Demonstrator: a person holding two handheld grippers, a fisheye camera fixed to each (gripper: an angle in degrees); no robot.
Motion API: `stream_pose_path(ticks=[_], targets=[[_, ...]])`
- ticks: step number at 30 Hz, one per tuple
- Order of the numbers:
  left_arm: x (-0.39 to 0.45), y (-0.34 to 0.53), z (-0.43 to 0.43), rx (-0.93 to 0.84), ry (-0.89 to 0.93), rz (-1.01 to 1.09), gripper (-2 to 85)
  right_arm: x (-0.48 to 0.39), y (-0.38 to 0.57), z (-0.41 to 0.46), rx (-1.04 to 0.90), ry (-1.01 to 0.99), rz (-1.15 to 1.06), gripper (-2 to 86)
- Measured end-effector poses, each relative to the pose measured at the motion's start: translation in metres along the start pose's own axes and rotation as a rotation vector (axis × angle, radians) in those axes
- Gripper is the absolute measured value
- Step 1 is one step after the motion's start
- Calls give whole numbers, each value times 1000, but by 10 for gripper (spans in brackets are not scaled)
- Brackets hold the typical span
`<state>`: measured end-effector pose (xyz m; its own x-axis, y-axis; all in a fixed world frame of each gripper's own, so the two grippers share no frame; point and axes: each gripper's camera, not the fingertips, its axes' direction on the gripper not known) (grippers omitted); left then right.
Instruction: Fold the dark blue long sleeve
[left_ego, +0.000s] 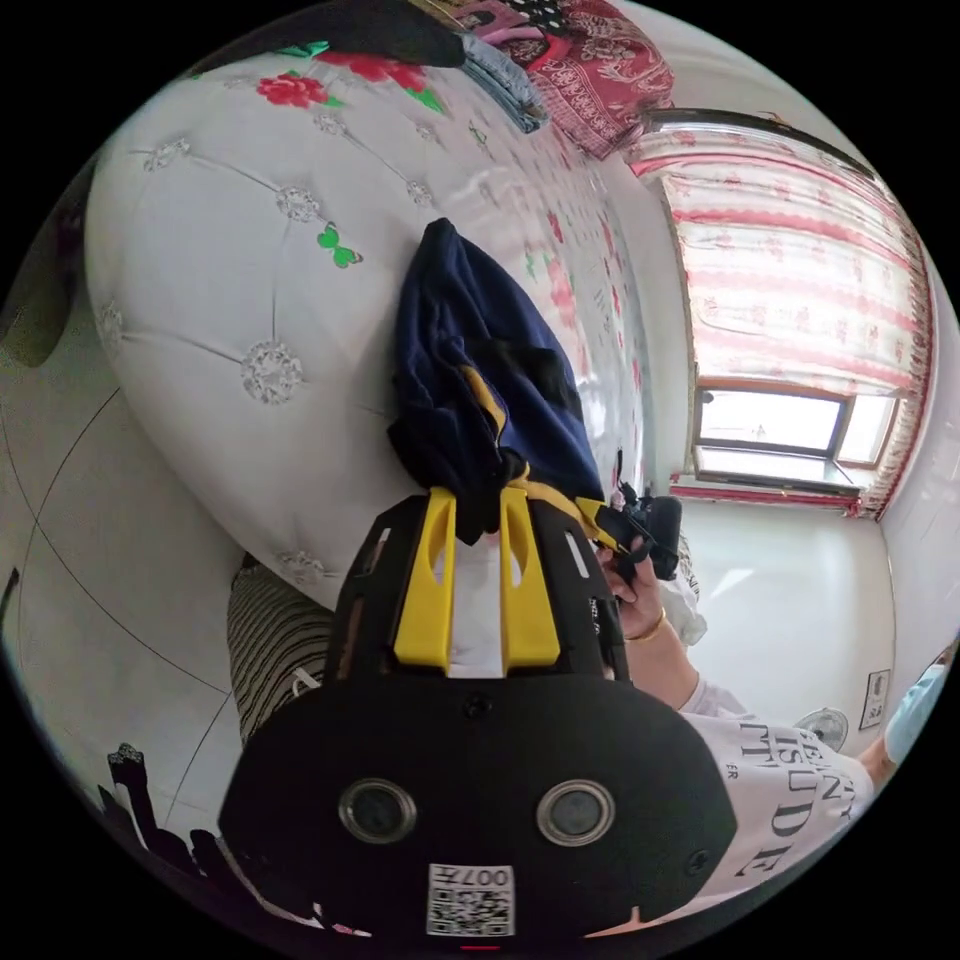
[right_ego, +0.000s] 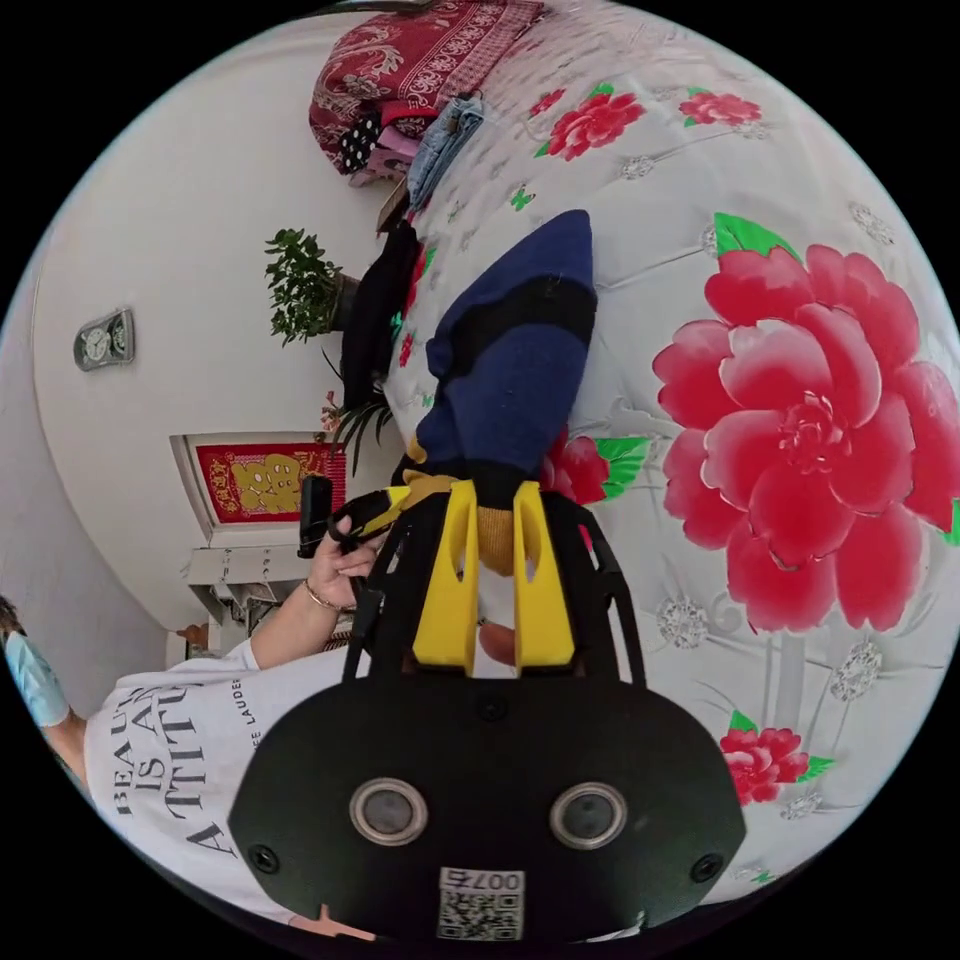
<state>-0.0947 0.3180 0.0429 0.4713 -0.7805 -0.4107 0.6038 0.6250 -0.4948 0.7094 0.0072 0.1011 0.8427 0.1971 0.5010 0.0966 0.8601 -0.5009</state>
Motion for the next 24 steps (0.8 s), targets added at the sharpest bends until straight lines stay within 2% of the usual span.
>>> stream_pose_path(ticks=[6, 9, 16, 18, 24], targets=[[17, 8, -50, 3, 84, 65, 66, -31, 19, -6, 45, -130, -3, 34], [21, -8, -71, 14, 145, 81, 65, -63, 5, -9, 79, -128, -29, 29], [55, -135, -144, 30, 258, 288, 64, -187, -76, -7, 216, -42, -176, 25], [75, -176, -179, 66, 268, 380, 64, -249, -115, 1, 283, -11, -279, 24], [126, -278, -335, 253, 255, 630, 64, -400, -197, 66, 455, 10, -574, 24]])
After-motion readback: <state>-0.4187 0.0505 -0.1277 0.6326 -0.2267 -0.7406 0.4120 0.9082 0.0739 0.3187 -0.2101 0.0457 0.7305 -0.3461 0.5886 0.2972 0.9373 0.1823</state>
